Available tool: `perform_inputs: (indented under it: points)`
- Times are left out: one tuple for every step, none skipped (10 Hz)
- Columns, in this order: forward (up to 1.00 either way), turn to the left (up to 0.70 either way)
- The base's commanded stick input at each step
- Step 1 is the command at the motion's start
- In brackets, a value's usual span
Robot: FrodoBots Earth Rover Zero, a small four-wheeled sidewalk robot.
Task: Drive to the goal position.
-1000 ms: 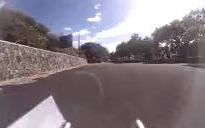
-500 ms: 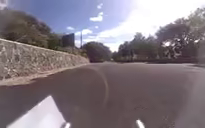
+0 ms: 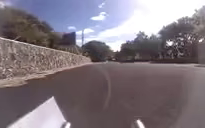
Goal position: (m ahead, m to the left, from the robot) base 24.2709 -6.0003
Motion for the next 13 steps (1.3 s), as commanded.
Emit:
perform_inputs:
  points:
    - [0.7, -0.35]
    - [0.7, -0.35]
    - [0.7, 0.0]
    - [0.7, 0.0]
    - [0.7, 0.0]
    - [0.7, 0.0]
    - [0.7, 0.0]
    - [0.7, 0.0]
    - [0.7, 0.0]
    - [0.7, 0.0]
    - [0.7, 0.0]
    - [0.7, 0.0]
    - [0.7, 0.0]
